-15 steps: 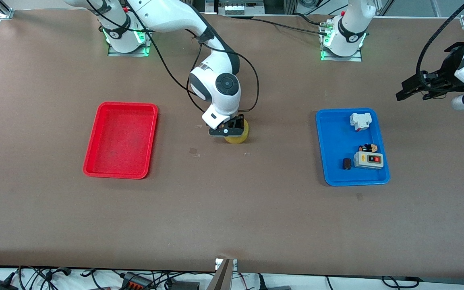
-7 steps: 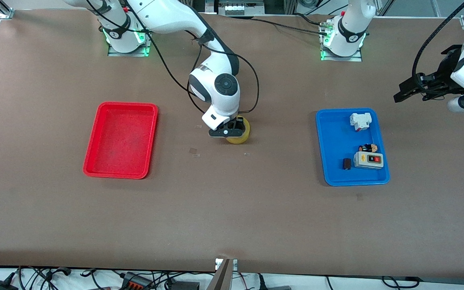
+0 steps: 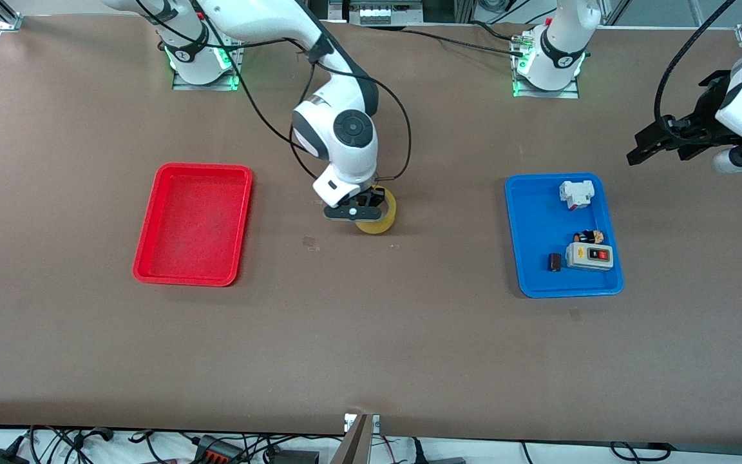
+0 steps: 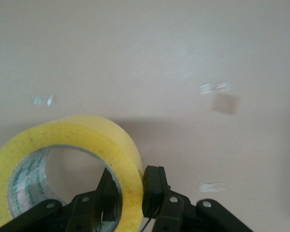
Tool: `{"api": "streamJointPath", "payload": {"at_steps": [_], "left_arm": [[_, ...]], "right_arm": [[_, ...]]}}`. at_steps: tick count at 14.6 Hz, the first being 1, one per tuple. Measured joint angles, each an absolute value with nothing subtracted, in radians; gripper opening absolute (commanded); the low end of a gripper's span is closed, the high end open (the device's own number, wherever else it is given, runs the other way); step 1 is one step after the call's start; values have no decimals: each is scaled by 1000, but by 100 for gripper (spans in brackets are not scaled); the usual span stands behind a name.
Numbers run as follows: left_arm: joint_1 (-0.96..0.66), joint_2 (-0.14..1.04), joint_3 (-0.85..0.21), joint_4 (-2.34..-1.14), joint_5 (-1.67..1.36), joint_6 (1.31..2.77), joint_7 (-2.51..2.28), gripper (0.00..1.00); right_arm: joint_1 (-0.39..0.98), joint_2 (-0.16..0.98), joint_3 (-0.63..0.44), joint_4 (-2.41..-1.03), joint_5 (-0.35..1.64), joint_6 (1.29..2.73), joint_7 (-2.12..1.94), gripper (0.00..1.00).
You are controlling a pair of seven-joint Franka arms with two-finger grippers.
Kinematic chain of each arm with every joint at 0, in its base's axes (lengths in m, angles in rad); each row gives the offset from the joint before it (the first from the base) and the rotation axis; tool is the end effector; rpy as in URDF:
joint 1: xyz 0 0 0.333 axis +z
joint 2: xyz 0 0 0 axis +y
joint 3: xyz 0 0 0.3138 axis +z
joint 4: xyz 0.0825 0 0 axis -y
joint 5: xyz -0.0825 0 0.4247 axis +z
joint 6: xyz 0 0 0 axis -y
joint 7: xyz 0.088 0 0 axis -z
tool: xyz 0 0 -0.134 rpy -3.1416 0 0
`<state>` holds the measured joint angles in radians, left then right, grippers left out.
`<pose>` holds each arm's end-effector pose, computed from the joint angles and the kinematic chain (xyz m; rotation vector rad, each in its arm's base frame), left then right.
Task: Place and move tape with both arms
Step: 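Carry the tape roll with the right gripper into the red tray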
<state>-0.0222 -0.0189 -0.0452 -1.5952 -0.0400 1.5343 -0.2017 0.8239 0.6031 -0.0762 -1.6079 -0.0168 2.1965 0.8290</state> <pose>0.5823 -0.0450 0.5910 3.1006 0.2076 -0.0729 0.5267 0.4939 0.2230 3.0906 -0.0900 0.0482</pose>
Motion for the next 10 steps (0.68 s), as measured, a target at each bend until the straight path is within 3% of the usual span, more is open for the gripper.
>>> {"api": "streamJointPath", "payload": {"at_steps": [6, 10], "left_arm": [[-22, -22, -45, -1600, -40, 1534, -202, 100], [-22, -22, -45, -1601, -40, 1534, -202, 100]], "right_arm": [[573, 355, -83, -1844, -17, 2155, 615, 2], [409, 258, -84, -2045, -17, 2207, 409, 2]]}}
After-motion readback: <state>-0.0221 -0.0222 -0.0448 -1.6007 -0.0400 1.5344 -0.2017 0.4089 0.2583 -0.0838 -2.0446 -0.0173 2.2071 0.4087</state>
